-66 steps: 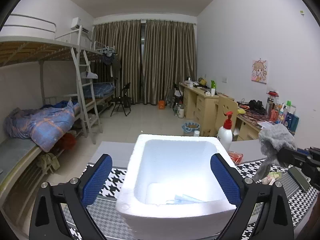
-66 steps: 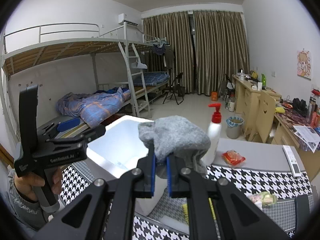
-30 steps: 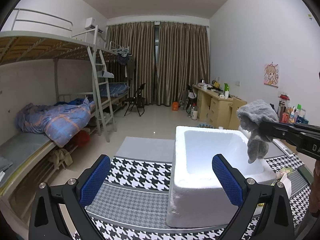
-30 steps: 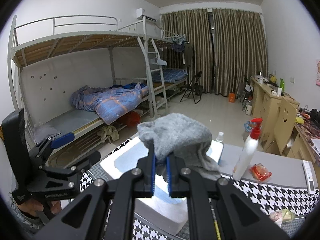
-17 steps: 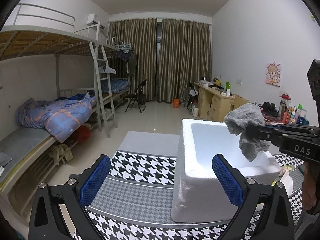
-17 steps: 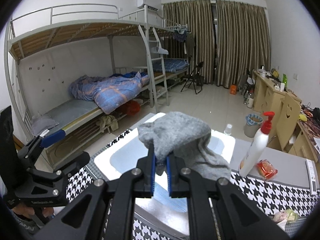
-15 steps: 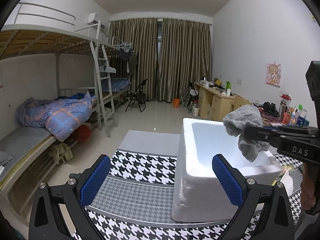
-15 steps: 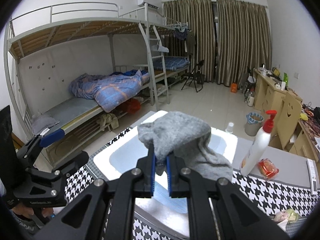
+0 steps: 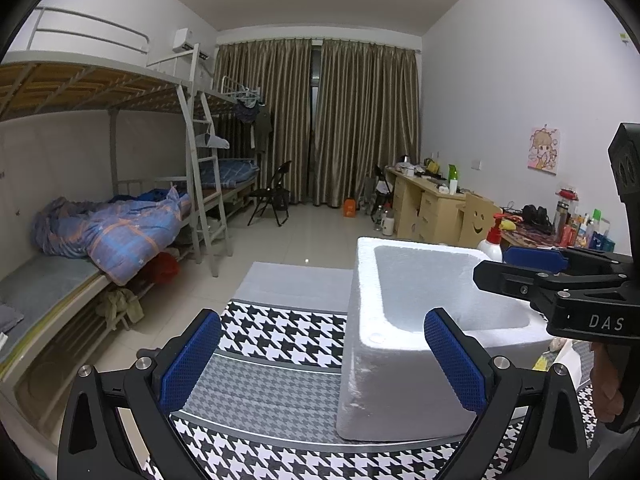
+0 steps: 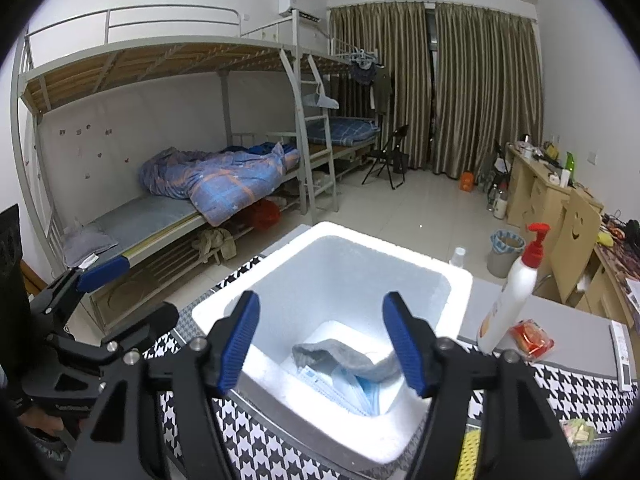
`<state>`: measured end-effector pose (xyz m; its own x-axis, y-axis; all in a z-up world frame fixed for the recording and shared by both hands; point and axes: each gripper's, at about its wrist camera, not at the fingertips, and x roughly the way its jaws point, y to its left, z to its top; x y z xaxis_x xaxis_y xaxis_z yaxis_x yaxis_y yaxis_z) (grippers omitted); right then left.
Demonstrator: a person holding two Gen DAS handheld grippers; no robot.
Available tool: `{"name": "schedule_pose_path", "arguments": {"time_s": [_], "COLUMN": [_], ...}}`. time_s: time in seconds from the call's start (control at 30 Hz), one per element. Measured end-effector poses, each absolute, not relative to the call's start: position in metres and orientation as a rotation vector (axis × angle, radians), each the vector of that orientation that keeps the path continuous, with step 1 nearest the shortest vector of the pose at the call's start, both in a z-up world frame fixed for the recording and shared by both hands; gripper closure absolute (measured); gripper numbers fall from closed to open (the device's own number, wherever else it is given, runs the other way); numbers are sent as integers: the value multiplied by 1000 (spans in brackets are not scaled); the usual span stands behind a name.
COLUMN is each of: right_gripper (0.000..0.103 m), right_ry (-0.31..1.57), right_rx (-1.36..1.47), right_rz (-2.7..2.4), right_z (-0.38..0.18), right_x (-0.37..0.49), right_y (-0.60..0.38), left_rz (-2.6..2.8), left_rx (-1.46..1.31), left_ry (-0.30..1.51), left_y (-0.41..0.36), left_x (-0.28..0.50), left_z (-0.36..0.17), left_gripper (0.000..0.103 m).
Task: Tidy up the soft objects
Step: 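Move the right tool over the foam box and open it to drop the sock, then withdraw both tools from the foam box back over the table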
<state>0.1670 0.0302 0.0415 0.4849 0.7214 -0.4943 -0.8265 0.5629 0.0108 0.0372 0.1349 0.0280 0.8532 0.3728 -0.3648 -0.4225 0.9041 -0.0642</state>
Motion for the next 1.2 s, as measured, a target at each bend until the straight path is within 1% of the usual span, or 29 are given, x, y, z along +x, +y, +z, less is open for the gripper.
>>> {"name": "schedule_pose_path", "arguments": {"time_s": [0.1,0.17,0.23,0.33,1.2], "right_gripper": [35,30,14,6,5], "right_ry": [474,465,450,411,341], "right_rx": [-233,-221,-210,-212,-148], "right_rz": [946,937,920,881,798], "right_z": [42,44,46,48,55], "right_x": [166,164,162,156,144], "right_y": [25,19,12,2,-54], "left_rz": [416,413,413,406,317], "left_rx": [-139,-135,-130,-124,-95], "left_ry": [347,344,339,337,308], "left_y": [132,128,125,120,75], "left_x": [36,34,33,32,33], "left_z": [30,32,33,35,47], "left_gripper": [1,1,1,1,1]}}
